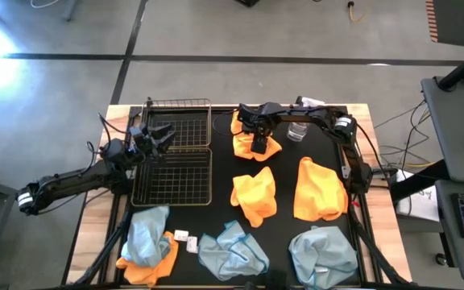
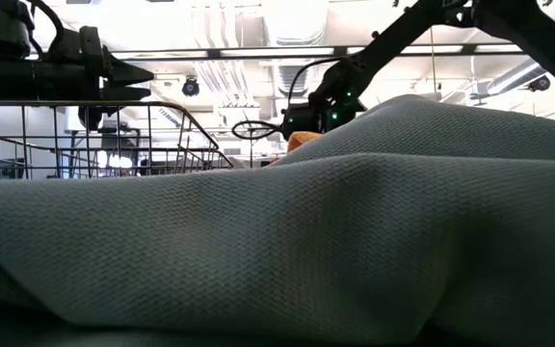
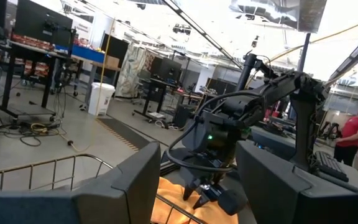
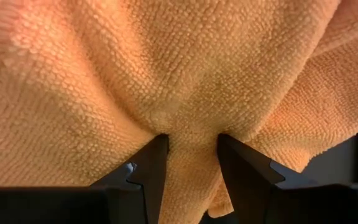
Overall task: Sort microfiber towel by color & place in baskets
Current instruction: Put the top center orange microfiber towel into the top wire basket
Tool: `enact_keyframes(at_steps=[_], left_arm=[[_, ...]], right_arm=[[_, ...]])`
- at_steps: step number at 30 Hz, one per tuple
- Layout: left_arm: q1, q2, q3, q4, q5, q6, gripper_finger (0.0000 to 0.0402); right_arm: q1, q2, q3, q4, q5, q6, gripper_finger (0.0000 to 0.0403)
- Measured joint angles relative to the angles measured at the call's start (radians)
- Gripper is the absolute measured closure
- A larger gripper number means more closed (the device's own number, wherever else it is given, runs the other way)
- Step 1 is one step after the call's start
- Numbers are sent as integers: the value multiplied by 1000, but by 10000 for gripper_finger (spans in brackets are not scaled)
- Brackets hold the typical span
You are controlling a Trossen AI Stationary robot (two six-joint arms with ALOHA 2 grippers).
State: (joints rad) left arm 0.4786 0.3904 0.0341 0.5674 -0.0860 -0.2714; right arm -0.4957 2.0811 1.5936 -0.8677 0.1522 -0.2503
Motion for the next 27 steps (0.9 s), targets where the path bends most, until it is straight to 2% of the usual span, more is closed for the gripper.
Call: enact_keyframes(at_steps=[4,14,21,27], left_arm=[[0,0,0,0,0,0,208],[0,0,0,1,0,-8,208],[0,0,0,1,0,-29,208],[0,0,0,4,0,-39,208]], right_arm=[[0,-4,9,2,-4,5,280],[0,-7,10,9,-5,15,388],[0,-12,11,7,-3,40,393],[0,-70,11,6,3,47,394]])
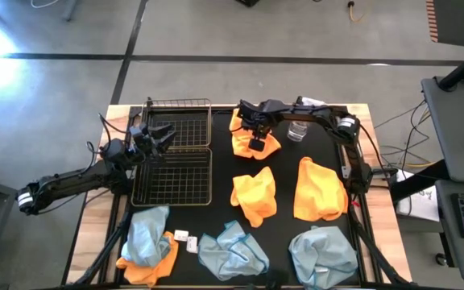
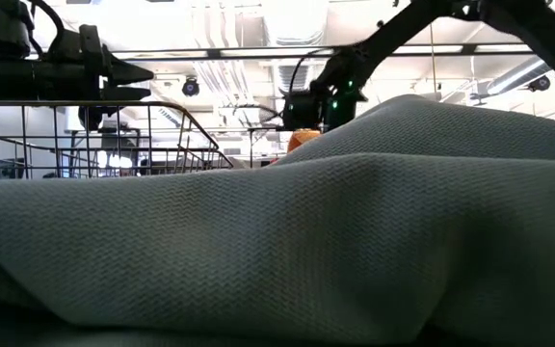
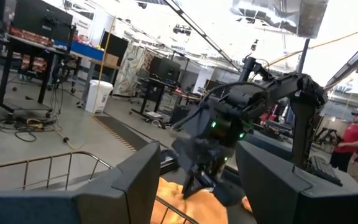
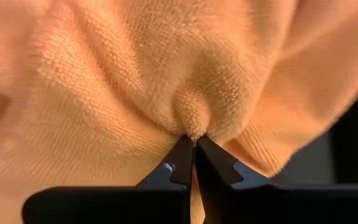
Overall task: Sort microfiber towel by color & place in baskets
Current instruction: Put the top center orange microfiber towel into the top wire basket
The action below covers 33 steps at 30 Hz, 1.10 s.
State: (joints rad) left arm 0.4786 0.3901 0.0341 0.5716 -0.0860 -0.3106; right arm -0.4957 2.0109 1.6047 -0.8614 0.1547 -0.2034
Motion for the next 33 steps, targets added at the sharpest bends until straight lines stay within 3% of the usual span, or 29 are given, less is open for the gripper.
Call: enact_keyframes(at_steps=[14,33], left_arm=[[0,-6,0,20,0,-17,208],[0,-6,0,20,0,-43,208]], right_arm=[[0,-254,1,56,2,65,394],[3,-455,1,447,-7,125,394]])
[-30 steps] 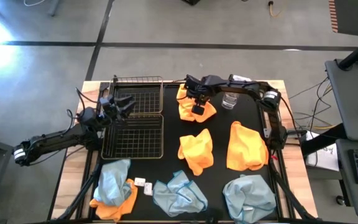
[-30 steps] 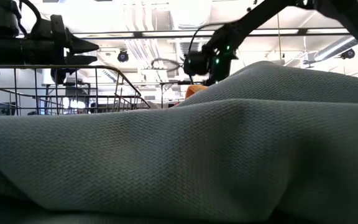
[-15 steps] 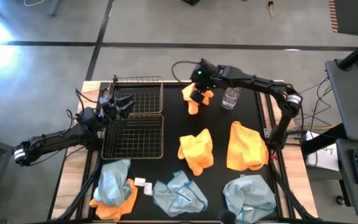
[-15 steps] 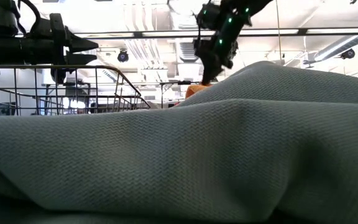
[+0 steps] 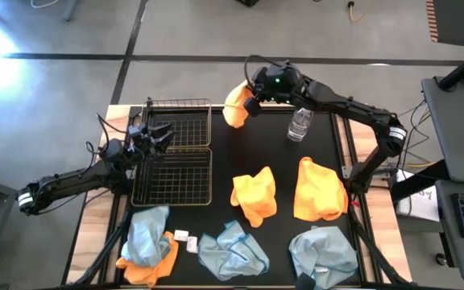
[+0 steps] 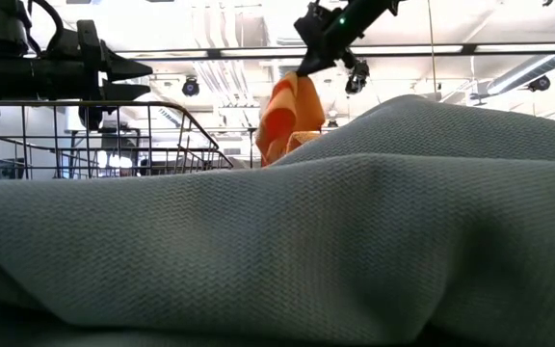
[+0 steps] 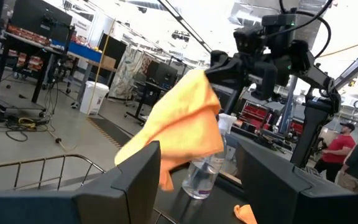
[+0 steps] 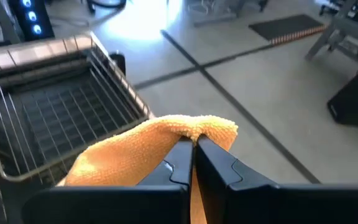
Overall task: Sort microfiber towel by color & place in baskets
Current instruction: Put the top center orange microfiber towel into the top wire basket
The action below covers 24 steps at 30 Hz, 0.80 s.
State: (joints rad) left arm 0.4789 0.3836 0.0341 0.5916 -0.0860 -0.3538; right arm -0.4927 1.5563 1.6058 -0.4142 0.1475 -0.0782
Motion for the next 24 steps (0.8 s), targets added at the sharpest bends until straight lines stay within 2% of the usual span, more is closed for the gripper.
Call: enact_keyframes(at_steps=[9,18,24], left_arm=[[0,0,0,0,0,0,208],[0,-3,0,2,0,0,208],[0,-29,0,3,0,0,208]], right_arm=[[4,-13,0,8,-103,26,394],[4,-13,0,17,-103,25,394],[6,-6,0,87,-103,19,394]])
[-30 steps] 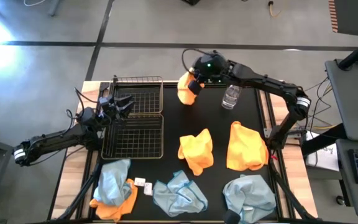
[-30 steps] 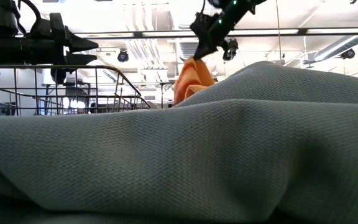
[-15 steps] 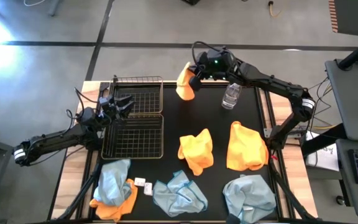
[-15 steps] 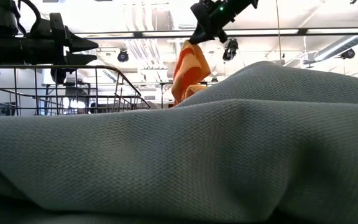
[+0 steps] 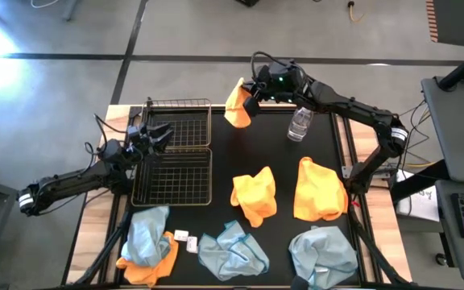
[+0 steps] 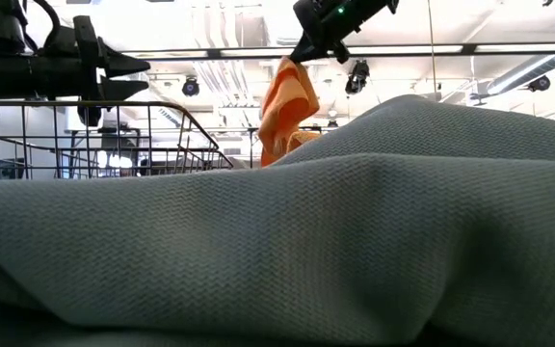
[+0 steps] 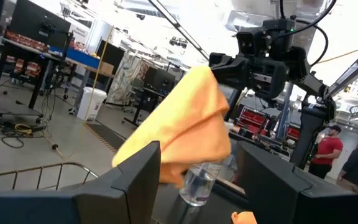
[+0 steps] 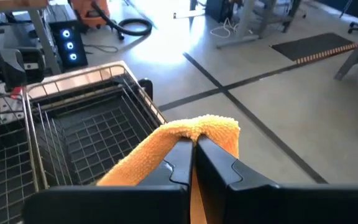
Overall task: Sort microfiber towel by color & place in baskets
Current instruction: Put the top center orange microfiber towel into the top wire basket
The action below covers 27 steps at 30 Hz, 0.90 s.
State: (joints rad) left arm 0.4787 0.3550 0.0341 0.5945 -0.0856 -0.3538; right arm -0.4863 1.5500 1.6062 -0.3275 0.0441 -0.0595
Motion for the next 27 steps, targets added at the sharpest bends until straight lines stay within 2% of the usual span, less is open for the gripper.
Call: enact_keyframes(at_steps=[8,15,19,27], left_arm=[[0,-37,0,0,0,3,208],[0,-60,0,0,1,3,208],[0,-69,0,0,5,1,208],[0,-80,0,-1,17,3,208]], right_arm=[[10,25,1,86,-4,-3,394],[13,82,21,164,-105,24,394],[18,130,83,170,-109,26,394],[38,264,280,132,-184,42,394]])
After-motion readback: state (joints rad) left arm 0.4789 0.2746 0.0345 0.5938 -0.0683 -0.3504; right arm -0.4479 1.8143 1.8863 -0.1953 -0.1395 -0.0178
